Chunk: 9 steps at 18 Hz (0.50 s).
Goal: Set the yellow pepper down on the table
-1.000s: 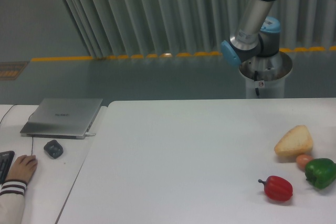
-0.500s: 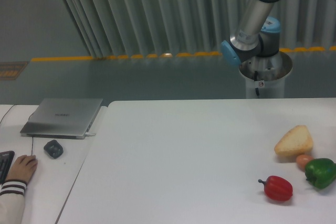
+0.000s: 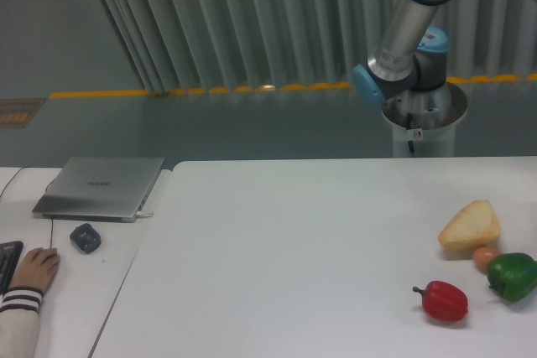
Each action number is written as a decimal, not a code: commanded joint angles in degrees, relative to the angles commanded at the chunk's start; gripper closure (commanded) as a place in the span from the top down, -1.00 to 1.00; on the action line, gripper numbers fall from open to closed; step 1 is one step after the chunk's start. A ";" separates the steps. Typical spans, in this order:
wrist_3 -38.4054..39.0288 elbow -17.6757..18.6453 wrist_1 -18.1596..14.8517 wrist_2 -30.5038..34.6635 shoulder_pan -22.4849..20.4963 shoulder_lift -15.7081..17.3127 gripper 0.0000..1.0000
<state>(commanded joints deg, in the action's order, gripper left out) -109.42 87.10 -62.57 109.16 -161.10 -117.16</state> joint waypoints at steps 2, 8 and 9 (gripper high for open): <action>0.70 -0.62 -1.41 0.09 0.00 0.00 -0.27; 1.32 -2.54 -4.39 0.00 -0.17 0.35 -0.40; 1.32 -3.68 -5.80 -0.17 -0.26 0.44 -0.40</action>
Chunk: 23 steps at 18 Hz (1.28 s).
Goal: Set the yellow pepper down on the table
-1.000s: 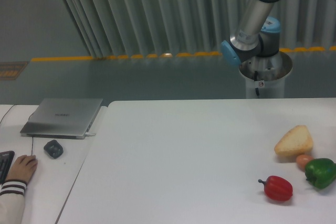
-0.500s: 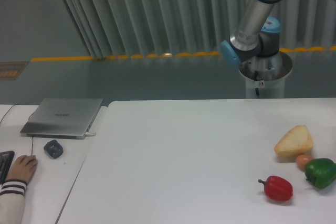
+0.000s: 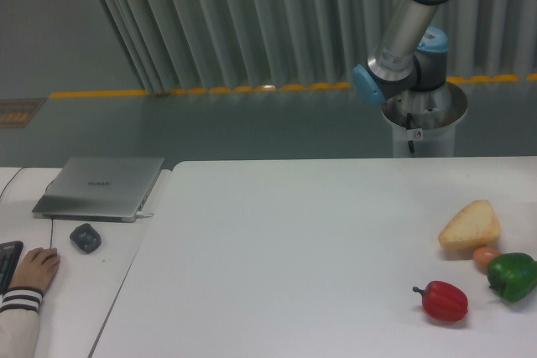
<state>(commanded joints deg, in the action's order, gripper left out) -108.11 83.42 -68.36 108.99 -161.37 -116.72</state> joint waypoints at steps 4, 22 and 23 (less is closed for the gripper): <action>3.86 -4.04 -5.62 -7.71 -1.31 1.05 -0.40; 40.67 -9.68 -8.28 -23.89 2.20 1.58 -0.41; 43.22 -9.68 -7.84 -25.30 2.28 1.58 -0.41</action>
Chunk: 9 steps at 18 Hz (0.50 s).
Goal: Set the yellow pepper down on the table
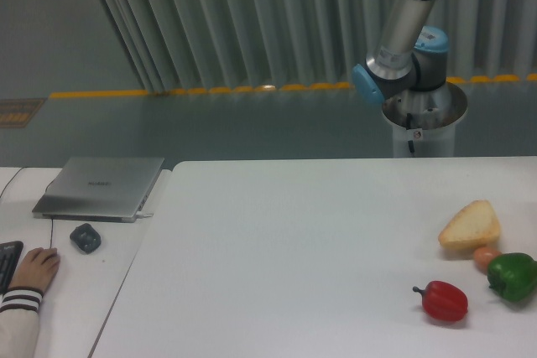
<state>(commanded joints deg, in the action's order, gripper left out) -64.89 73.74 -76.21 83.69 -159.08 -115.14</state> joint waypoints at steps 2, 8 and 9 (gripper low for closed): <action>5.01 -0.09 1.23 -0.37 0.17 -0.09 -0.41; 15.21 0.00 6.06 -0.37 3.60 -1.49 -0.42; 17.32 0.00 6.76 -0.37 4.39 -1.84 -0.42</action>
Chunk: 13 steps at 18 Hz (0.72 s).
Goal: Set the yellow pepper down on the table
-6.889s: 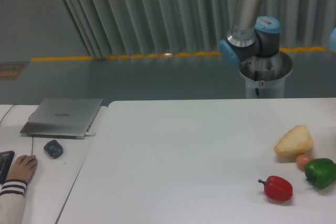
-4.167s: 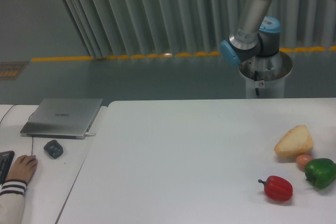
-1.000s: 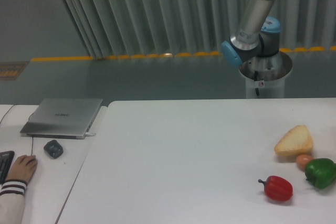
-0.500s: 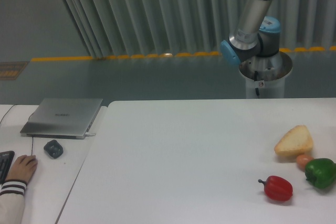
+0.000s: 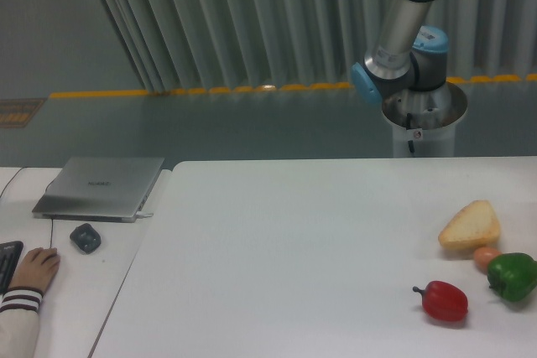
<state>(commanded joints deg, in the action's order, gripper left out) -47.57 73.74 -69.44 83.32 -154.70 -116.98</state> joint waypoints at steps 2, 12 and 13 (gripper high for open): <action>3.26 0.00 1.23 0.26 1.41 -0.44 -0.42; 22.41 1.14 3.52 0.09 5.63 -2.02 -0.47; 23.74 1.14 3.87 0.35 6.24 -2.46 -0.47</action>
<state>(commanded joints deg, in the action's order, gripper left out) -23.83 74.88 -65.57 83.67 -148.45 -119.44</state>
